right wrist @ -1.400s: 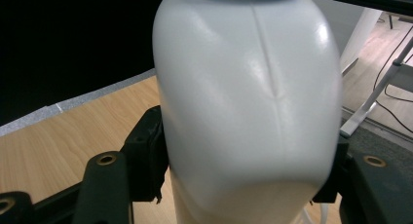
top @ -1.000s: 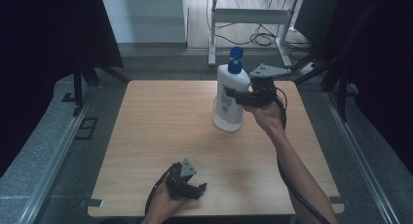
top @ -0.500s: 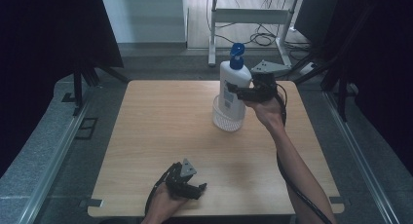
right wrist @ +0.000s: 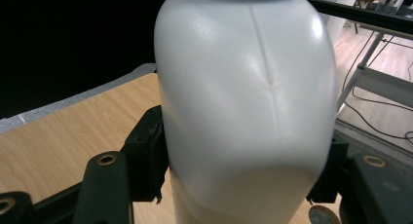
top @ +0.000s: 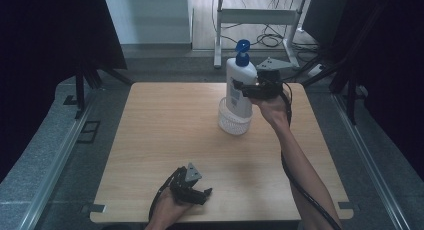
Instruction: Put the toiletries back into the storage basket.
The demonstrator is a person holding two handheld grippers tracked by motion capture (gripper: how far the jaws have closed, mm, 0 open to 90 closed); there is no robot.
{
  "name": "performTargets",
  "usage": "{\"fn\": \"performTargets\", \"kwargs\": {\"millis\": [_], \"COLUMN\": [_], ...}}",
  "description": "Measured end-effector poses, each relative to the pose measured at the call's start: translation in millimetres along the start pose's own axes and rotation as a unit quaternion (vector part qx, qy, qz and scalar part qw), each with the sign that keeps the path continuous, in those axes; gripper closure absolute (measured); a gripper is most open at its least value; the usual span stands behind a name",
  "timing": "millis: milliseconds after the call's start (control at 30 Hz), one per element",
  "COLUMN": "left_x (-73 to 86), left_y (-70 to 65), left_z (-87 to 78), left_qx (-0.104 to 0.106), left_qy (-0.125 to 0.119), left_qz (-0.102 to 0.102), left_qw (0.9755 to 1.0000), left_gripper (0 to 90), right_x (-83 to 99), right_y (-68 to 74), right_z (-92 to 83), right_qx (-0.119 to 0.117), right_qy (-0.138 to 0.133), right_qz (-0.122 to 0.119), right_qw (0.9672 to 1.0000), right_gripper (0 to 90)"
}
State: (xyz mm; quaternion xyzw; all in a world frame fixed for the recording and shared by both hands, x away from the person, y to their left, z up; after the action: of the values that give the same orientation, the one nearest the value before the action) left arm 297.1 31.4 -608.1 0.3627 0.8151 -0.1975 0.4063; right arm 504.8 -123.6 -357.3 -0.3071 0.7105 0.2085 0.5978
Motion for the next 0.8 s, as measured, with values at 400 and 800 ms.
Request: {"fn": "performTargets", "kwargs": {"millis": [400, 800], "left_x": [0.0, 0.1], "left_y": [0.0, 0.1], "left_z": [0.0, -0.1], "left_qx": [0.001, 0.000], "left_qy": [0.000, 0.001], "left_qz": [0.001, 0.000], "left_qw": [1.0000, 1.0000], "left_gripper": [12.6, 12.6], "right_x": [3.5, 22.5], "right_y": [-4.3, 3.1], "right_z": [13.2, 28.2], "right_qx": [0.005, 0.000], "right_qy": [-0.004, 0.003], "right_qz": [-0.003, -0.007], "right_qw": [1.0000, 1.0000], "right_gripper": [37.7, 37.7]}}
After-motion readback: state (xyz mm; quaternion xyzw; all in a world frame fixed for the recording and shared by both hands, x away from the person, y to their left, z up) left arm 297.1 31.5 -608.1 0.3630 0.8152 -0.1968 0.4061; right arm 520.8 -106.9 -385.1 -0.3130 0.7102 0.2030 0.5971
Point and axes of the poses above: each handheld gripper's, and its own axes: z roughly forward along the jaws, x roughly out of its underside, y roughly to its left, the point moved 9 cm from there along z, roughly forward along the jaws, and after that the axes turned 10 degrees about -y, right-handed, at the moved point
